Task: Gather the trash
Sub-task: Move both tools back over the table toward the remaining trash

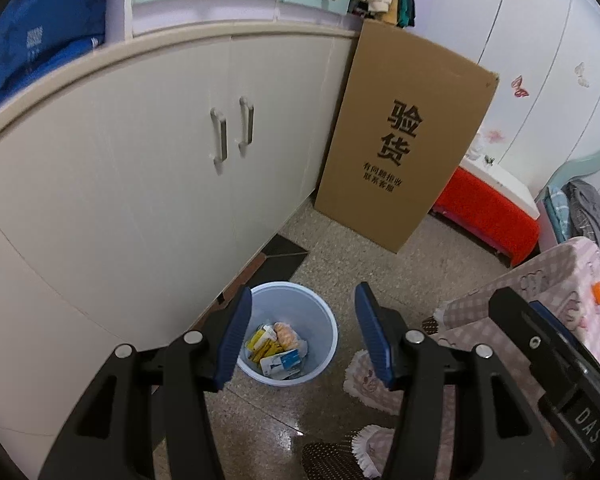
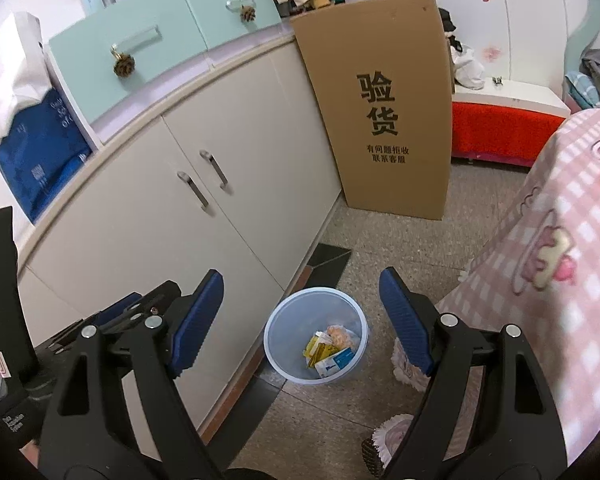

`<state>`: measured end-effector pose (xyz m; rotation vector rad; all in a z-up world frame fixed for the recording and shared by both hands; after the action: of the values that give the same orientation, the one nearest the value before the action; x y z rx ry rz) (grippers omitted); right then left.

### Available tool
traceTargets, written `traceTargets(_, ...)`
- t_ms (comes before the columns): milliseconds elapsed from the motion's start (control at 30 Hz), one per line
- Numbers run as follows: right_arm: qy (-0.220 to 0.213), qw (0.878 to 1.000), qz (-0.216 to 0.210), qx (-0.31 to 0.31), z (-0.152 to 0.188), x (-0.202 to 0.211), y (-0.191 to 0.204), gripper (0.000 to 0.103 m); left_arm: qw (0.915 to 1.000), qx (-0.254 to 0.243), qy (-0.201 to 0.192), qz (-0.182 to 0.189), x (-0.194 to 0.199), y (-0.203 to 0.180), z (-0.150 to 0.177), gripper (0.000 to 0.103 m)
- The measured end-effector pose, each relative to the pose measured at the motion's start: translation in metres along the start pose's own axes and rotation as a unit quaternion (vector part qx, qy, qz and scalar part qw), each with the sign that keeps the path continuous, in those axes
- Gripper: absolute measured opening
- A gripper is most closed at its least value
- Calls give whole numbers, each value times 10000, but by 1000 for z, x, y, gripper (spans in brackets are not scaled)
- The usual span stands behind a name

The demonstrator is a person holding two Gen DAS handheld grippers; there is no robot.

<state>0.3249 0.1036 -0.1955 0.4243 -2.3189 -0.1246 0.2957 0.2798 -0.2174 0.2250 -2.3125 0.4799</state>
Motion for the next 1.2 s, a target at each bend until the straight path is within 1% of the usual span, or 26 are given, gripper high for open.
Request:
traceTargets(100, -124, 9999, -39, -69, -4, 22, -7, 79, 9999, -46, -119, 94, 21, -11, -1, 53)
traceTargets(267, -396, 9990, -82, -179, -14, 65, -22, 79, 9989, -168, -347, 273, 58, -40, -2, 58)
traceTargets(367, -550, 9982, -45, -250, -18, 90, -39, 80, 9973, -361, -470, 437, 84, -69, 2, 61)
traceTargets(433, -637, 9975, 9, -321, -19, 106, -53, 80, 9960, -470, -538, 529, 94, -85, 5, 65)
traceTargets(500, -724, 9966, 78, -386, -20, 121, -70, 80, 9945, -597, -562, 655, 104, -105, 11, 66)
traceTargets(633, -894, 9942, 361, -476, -17, 152, -113, 82, 9911, -830, -443, 941, 112, -148, 26, 68)
traceTargets(700, -924, 9928, 516, -561, -14, 164, -140, 82, 9879, -976, -331, 1159, 112, -174, 38, 69)
traceTargets(767, -944, 9909, 700, -651, -12, 175, -165, 82, 9827, -1157, -142, 1441, 108, -204, 53, 70)
traceTargets(867, -972, 9874, 942, -816, -7, 191, -206, 82, 9759, -1340, 76, 1719, 101, -244, 75, 70)
traceTargets(933, -1002, 9843, 1107, -938, -4, 201, -234, 84, 9718, -1437, 202, 1861, 96, -267, 88, 70)
traceTargets(1000, -997, 9813, 1271, -1048, 1, 209, -261, 85, 9654, -1587, 347, 2042, 89, -296, 103, 70)
traceTargets(1067, -992, 9790, 1368, -1141, 4, 214, -279, 86, 9606, -1708, 469, 2141, 82, -313, 112, 70)
traceTargets(1200, -938, 9756, 1499, -1300, 7, 220, -314, 86, 9542, -1856, 674, 2247, 63, -347, 124, 70)
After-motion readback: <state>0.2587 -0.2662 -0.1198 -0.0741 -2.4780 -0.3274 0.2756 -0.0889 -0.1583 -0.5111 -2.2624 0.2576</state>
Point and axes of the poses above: each gripper's, at about its wrist camera, not at the fingertips, and x roughly against the way its jaws point, y to its left, z to its underside, the point moved 8 cm from there along -x, roughly the way its jaws point, and after that the axes turned 10 degrees about z, right-handed, at the moved point
